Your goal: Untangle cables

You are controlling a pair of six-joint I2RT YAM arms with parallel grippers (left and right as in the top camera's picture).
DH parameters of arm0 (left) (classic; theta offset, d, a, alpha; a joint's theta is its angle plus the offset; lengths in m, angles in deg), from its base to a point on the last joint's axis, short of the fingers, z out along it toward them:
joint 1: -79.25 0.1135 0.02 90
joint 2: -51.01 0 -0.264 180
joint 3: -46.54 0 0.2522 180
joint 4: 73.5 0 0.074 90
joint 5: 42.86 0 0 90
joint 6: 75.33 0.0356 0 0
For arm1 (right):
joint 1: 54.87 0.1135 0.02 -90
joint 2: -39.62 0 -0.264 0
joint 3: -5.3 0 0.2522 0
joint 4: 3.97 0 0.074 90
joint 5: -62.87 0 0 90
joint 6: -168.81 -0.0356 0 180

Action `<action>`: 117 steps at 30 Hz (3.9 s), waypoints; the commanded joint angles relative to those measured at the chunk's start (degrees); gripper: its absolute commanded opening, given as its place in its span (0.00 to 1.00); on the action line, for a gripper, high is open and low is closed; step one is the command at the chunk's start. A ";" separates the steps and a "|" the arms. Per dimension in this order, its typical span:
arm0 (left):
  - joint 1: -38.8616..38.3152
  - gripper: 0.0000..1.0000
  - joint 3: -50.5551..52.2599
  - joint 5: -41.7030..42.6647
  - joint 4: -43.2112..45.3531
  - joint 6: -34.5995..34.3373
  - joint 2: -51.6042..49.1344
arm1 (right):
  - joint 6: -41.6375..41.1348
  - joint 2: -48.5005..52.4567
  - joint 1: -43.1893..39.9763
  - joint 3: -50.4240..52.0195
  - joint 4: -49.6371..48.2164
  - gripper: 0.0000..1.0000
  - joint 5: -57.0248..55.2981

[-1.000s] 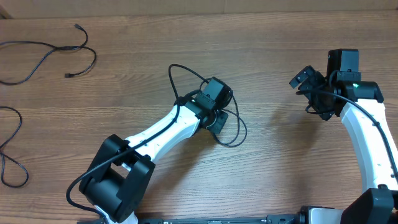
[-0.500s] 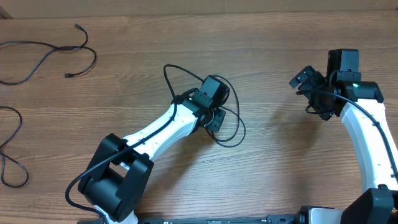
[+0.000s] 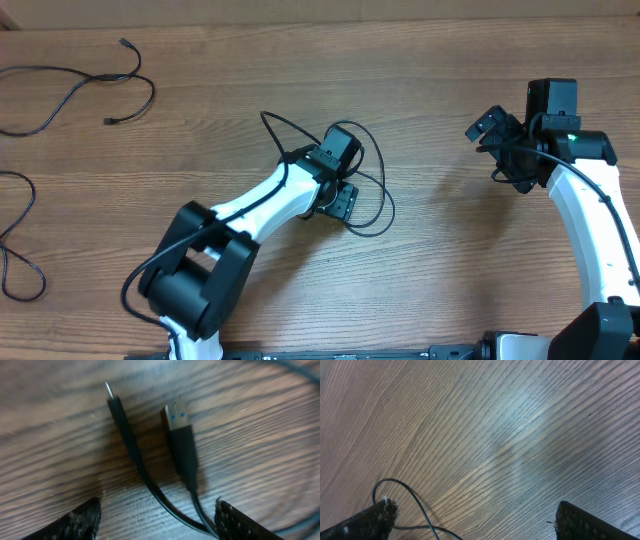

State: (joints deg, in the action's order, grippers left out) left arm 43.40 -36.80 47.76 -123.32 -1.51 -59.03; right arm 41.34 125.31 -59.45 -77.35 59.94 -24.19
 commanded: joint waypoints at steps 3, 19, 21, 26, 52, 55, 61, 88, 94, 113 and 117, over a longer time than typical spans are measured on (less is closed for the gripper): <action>0.04 0.72 -0.92 1.81 -0.09 -0.74 -3.65 | 0.07 -0.81 -0.37 -0.09 -0.31 1.00 -0.48; -0.15 0.04 -0.92 -1.68 -1.90 -0.55 -5.03 | 0.07 -0.81 -0.37 -0.09 -0.31 1.00 -0.50; -0.11 0.04 -0.94 -3.10 -4.20 -0.61 -5.03 | 0.07 -0.81 -0.37 -0.09 -0.31 1.00 -0.50; 0.22 0.05 -0.94 -16.20 -14.58 -9.20 -5.03 | 0.07 -0.81 -0.37 -0.09 -0.31 1.00 -0.50; 0.04 0.04 -14.73 -4.90 -13.60 0.17 -2.56 | 0.07 -0.81 -0.37 -0.09 -0.31 1.00 -0.50; -0.17 0.05 -14.73 -2.67 -11.74 0.11 -2.56 | 0.07 -0.81 -0.37 -0.09 -0.31 1.00 -0.50; -0.17 0.51 -14.67 -0.98 -11.26 -0.11 -2.58 | 0.07 -0.81 -0.37 -0.09 -0.31 1.00 -0.50; 14.82 0.61 -7.78 9.79 -20.79 -1.60 -2.62 | 0.07 -0.81 -0.37 -0.09 -0.31 1.00 -0.48; 13.55 0.59 -5.09 6.64 -19.32 -4.26 -2.69 | 0.07 -0.81 -0.37 -0.09 -0.31 1.00 -0.48; 13.60 0.04 -1.92 1.97 -17.49 -4.92 -2.71 | 0.07 -0.81 -0.37 -0.09 -0.31 1.00 -0.48; 13.51 0.04 -5.38 1.95 -18.14 -2.91 -2.67 | 0.07 -0.81 -0.37 -0.09 -0.31 1.00 -0.48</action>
State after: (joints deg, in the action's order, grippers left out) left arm 56.84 -39.43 49.49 -141.41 -6.12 -61.63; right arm 41.32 125.31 -59.45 -77.35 59.92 -24.19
